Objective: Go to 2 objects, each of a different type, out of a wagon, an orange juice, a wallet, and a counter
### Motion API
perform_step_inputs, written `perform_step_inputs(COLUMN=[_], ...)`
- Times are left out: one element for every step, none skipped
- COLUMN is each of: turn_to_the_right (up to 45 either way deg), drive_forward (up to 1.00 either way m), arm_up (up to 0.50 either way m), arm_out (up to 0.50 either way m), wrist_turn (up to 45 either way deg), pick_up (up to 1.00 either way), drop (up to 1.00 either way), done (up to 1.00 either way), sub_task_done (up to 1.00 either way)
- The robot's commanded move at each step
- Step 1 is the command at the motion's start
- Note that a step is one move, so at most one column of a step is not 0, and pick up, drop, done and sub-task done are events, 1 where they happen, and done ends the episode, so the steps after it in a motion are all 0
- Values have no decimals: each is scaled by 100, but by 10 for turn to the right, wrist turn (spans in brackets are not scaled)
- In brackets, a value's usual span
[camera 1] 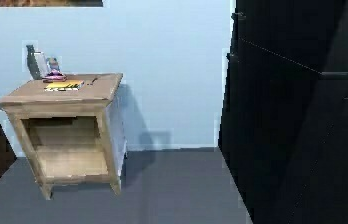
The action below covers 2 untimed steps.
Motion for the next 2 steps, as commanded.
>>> perform_step_inputs(turn_to_the_right=[-30, 0], drive_forward=[0, 50], arm_up=[0, 0], arm_out=[0, 0], wrist_turn=[0, 0], pick_up=[0, 0], drop=[0, 0], done=[0, 0], sub_task_done=[0, 0])
